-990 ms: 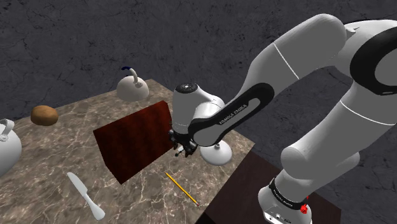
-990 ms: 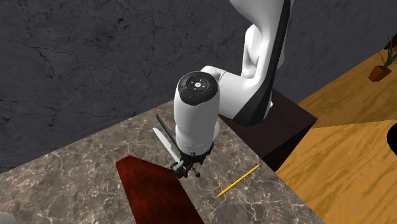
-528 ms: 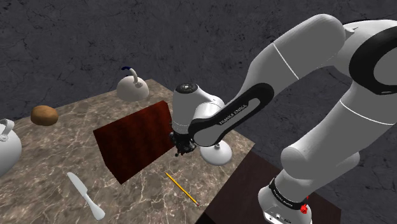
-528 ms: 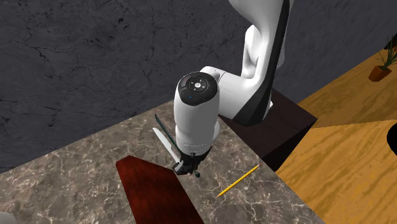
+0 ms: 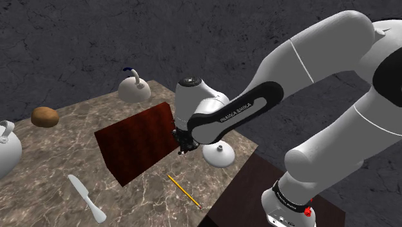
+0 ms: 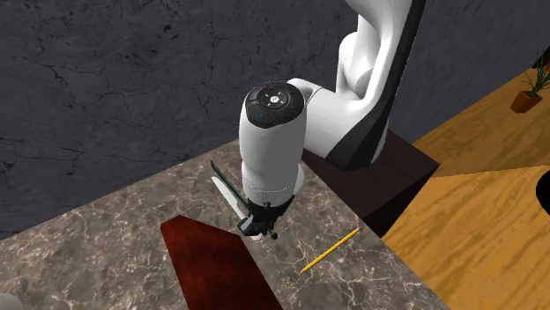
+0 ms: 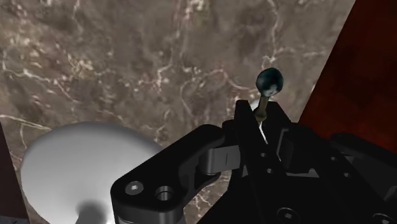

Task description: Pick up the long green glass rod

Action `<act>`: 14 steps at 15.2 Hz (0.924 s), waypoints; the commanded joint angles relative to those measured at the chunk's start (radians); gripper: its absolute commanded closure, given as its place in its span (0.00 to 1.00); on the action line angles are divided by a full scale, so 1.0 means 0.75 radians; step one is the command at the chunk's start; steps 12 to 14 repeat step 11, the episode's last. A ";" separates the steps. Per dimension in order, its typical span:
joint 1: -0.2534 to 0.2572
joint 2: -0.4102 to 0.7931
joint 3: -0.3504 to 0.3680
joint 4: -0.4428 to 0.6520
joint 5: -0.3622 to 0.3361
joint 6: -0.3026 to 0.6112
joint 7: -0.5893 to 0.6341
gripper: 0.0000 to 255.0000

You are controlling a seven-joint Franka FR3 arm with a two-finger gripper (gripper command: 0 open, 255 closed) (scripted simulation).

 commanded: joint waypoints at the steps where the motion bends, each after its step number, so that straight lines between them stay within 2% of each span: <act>1: 0.018 -0.049 -0.016 0.012 0.063 -0.042 -0.047 1.00; 9: 0.089 -0.207 -0.101 0.068 0.211 -0.213 -0.168 1.00; 14: 0.090 -0.210 -0.103 0.069 0.212 -0.216 -0.169 1.00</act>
